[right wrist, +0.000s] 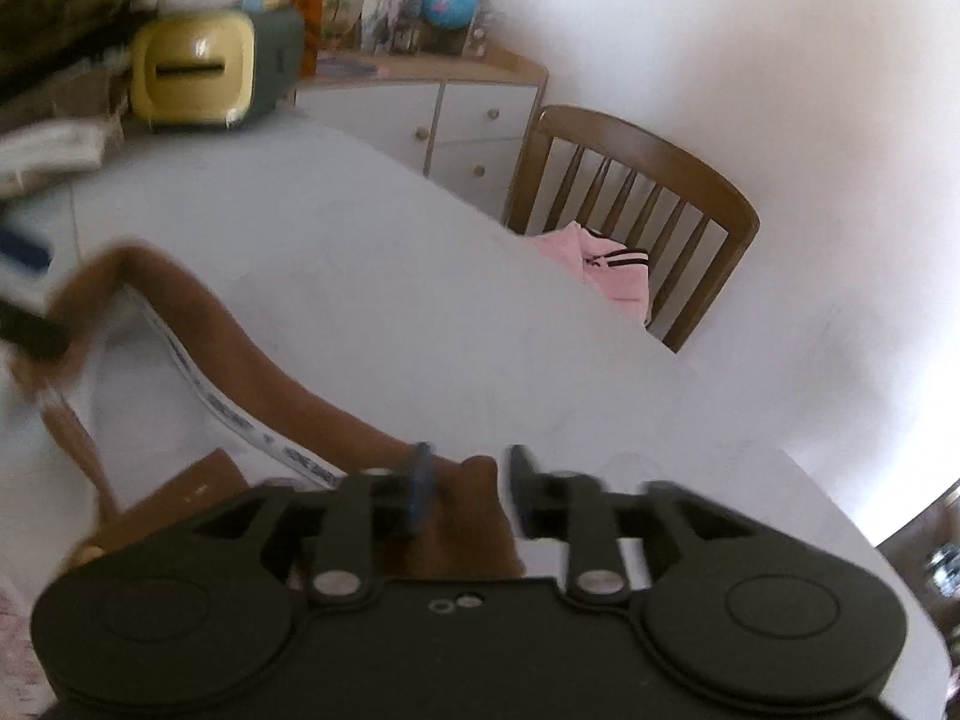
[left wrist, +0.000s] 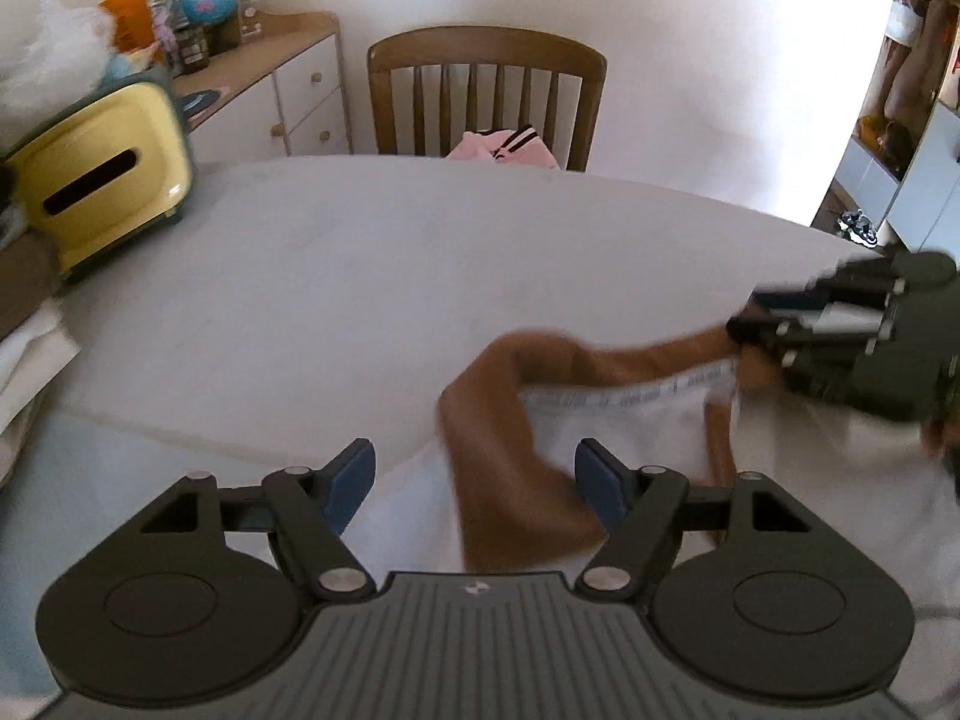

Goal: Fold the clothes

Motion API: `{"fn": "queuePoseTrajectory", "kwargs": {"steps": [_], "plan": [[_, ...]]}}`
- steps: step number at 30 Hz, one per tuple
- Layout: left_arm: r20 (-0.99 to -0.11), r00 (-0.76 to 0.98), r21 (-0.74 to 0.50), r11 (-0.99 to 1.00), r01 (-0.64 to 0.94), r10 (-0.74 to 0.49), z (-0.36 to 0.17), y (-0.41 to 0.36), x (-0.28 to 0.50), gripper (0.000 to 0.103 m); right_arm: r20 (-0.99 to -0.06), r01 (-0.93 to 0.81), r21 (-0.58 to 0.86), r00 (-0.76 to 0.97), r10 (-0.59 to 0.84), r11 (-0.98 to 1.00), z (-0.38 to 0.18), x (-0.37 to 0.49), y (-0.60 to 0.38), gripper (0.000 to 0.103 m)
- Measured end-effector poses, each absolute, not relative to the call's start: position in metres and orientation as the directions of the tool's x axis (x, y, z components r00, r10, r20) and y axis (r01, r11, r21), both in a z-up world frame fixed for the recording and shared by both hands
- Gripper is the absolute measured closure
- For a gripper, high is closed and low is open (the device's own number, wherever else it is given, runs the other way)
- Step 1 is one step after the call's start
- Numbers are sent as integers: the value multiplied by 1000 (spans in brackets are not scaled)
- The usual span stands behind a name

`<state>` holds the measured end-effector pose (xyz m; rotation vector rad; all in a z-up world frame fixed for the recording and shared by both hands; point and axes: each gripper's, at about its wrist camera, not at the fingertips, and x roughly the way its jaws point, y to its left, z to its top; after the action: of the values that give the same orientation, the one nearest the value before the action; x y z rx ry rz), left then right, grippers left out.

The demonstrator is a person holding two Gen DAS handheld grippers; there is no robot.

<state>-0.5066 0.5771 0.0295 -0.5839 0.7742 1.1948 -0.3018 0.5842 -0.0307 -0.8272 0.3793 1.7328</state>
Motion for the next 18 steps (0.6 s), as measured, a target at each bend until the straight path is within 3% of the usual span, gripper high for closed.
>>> {"fn": "queuePoseTrajectory", "kwargs": {"steps": [7,12,18], "plan": [[-806,77,61,212,-975,587,25,509,-571,30,-660,-927,-86,-222,718,-366,5,-296,537,0],[-820,20,47,102,-994,571,25,472,-612,30,-636,-885,-16,-350,688,-465,18,-339,533,0],[-821,-14,38,30,-999,570,30,430,-640,30,-670,-840,3,-404,623,-542,4,-404,550,0]]}}
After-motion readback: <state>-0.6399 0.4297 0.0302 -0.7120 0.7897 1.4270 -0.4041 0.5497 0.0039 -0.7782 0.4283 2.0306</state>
